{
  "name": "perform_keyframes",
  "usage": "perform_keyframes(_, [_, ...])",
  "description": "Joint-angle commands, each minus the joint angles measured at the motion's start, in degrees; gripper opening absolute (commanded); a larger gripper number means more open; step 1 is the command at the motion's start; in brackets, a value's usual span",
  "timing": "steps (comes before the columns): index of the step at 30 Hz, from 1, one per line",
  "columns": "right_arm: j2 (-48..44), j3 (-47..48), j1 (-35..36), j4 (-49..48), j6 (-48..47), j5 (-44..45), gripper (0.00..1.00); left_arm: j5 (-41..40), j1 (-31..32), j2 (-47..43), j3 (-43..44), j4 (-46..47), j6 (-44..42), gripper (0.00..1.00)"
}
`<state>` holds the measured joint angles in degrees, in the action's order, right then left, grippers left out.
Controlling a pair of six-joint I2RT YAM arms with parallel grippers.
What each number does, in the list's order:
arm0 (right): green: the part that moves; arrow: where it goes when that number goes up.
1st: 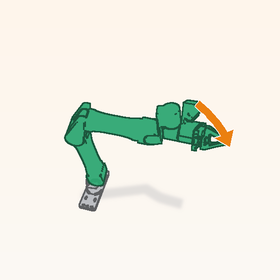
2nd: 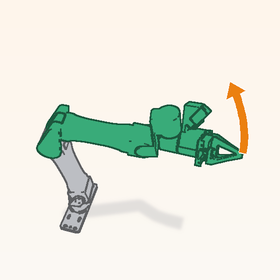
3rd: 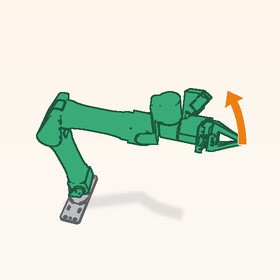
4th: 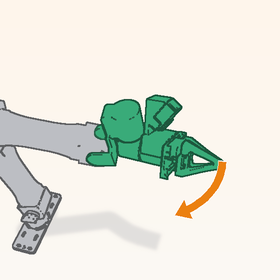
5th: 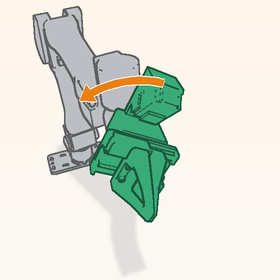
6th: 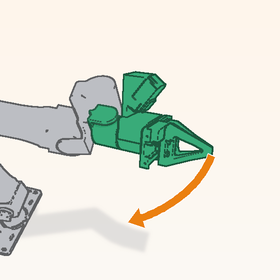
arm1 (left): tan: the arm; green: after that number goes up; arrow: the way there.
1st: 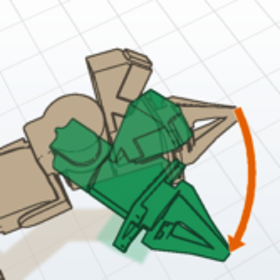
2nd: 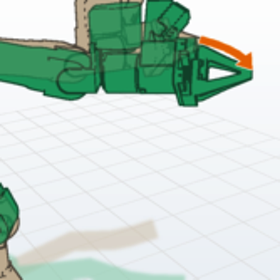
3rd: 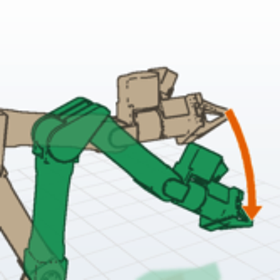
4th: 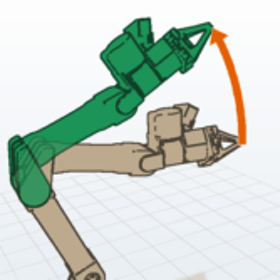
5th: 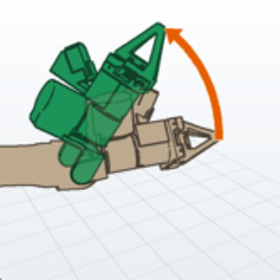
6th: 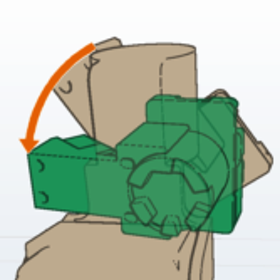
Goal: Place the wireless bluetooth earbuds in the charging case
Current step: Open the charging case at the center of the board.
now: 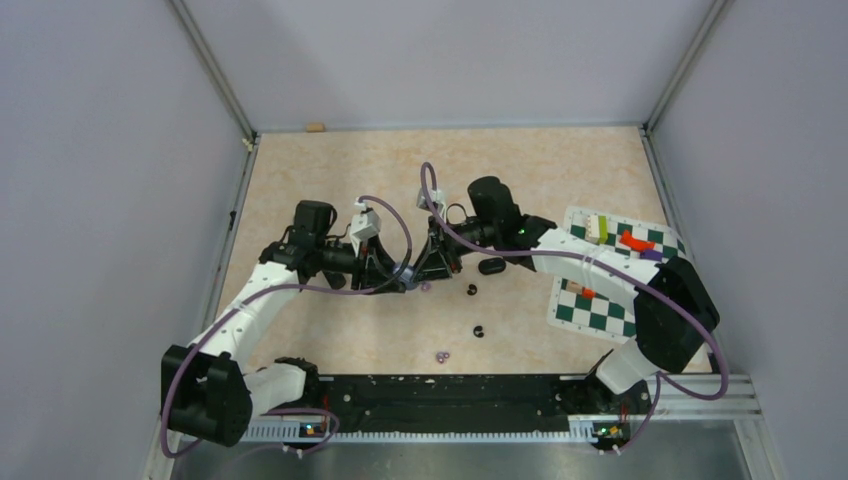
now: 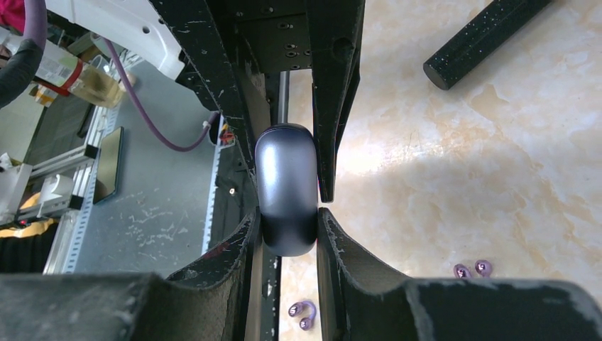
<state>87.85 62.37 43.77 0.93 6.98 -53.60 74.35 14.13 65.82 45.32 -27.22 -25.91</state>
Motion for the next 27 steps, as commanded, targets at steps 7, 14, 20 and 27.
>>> perform_keyframes(7, [-1.5, 2.1, -0.6, 0.8, -3.3, 6.4, 0.35, 3.2, 0.8, -1.0, 1.1, 0.9, -1.1, 0.07])
perform_keyframes(14, [-2.2, 2.0, -2.0, 0.8, -3.3, 9.1, 0.5, 3.6, 0.8, -1.1, 1.1, 0.9, -1.2, 0.02])
perform_keyframes(20, [-2.8, 2.0, -2.3, 0.8, -3.5, 12.0, 0.55, 3.6, 0.8, -1.2, 0.8, 0.9, -1.3, 0.0])
perform_keyframes(27, [-4.5, 2.1, -3.1, 1.2, -4.4, 15.6, 0.57, 3.7, 0.8, -1.1, 0.8, 0.9, -1.3, 0.0])
